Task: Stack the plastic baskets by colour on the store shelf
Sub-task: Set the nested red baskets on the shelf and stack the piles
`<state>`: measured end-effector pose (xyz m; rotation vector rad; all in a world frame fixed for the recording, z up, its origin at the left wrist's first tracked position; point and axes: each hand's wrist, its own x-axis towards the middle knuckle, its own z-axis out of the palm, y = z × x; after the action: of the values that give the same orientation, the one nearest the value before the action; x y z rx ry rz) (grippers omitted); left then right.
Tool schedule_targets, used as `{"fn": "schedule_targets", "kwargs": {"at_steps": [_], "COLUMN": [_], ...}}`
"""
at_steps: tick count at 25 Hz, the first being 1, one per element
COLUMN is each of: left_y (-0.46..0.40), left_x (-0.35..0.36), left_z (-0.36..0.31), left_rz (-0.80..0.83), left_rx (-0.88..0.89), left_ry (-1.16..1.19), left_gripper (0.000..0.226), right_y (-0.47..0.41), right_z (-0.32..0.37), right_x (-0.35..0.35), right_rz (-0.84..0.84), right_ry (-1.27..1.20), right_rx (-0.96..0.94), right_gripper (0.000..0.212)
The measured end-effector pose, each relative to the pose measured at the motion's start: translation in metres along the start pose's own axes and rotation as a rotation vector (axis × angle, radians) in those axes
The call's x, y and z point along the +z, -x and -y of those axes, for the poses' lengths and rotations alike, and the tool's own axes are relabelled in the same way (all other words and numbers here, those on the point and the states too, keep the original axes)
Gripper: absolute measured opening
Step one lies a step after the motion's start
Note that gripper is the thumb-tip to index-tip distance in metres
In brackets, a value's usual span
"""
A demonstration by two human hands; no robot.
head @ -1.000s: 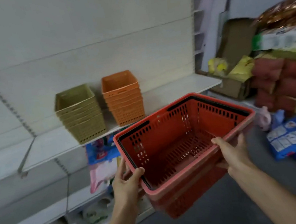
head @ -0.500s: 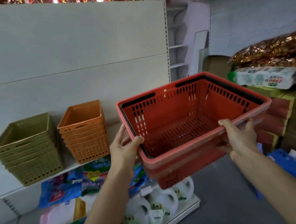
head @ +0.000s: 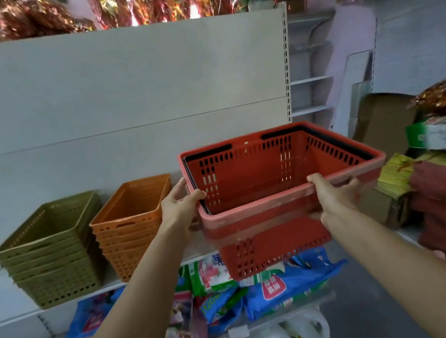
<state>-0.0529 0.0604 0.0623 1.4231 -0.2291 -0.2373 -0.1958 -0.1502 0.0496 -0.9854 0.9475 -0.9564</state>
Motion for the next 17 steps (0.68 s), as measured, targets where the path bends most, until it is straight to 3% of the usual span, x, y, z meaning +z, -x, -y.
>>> {"fn": "schedule_targets", "kwargs": {"at_steps": [4, 7, 9, 11, 14, 17], "left_y": [-0.046, -0.075, -0.080, -0.071, -0.044, -0.063], "left_x": [-0.003, -0.002, -0.001, -0.001, -0.001, 0.000], "left_z": [-0.002, -0.008, -0.006, 0.020, 0.049, 0.053], "left_rz": [-0.033, -0.023, 0.056, 0.144, 0.169, 0.151], "left_rx": [-0.042, -0.049, -0.036, 0.092, 0.355, 0.453], "left_ry": [-0.080, -0.070, -0.086, -0.105, -0.211, -0.233], "left_gripper": [0.053, 0.048, 0.064, 0.091, 0.101, 0.104], "right_y": [-0.024, -0.044, -0.046, -0.041, -0.038, -0.064], "right_z": [-0.002, 0.002, -0.007, -0.025, -0.038, -0.035], "right_x": [0.040, 0.050, 0.045, 0.040, 0.045, 0.061], "right_rz": [0.031, 0.216, 0.290, 0.246, 0.308, 0.340], "right_ry": [0.076, 0.194, 0.463, 0.736, 1.009, 1.129], "right_rx": [0.032, 0.023, -0.196, -0.611, -1.138, -1.206], "right_gripper": [0.104, 0.109, 0.117, 0.122, 0.098, 0.073]}}
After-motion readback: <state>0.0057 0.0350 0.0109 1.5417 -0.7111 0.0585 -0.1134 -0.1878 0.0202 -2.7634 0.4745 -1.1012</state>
